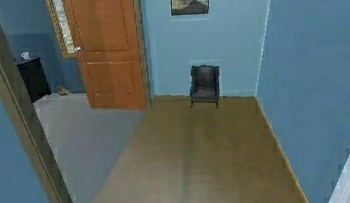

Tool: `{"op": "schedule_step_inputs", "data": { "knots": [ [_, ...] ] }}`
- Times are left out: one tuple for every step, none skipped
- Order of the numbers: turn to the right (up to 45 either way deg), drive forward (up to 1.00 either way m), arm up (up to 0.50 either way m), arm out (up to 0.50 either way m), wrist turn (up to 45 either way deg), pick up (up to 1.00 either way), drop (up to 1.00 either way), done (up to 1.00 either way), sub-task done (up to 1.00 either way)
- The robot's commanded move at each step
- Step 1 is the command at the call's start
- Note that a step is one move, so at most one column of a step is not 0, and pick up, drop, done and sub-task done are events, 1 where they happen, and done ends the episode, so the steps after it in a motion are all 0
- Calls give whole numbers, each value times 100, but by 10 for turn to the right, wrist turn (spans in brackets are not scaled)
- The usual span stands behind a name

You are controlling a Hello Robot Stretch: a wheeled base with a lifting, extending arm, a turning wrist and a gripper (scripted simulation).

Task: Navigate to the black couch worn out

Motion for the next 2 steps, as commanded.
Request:
{"op": "schedule_step_inputs", "data": {
  "knots": [
    [0, 80, 0, 0, 0, 0, 0, 0, 0],
    [0, 100, 0, 0, 0, 0, 0, 0, 0]
  ]
}}
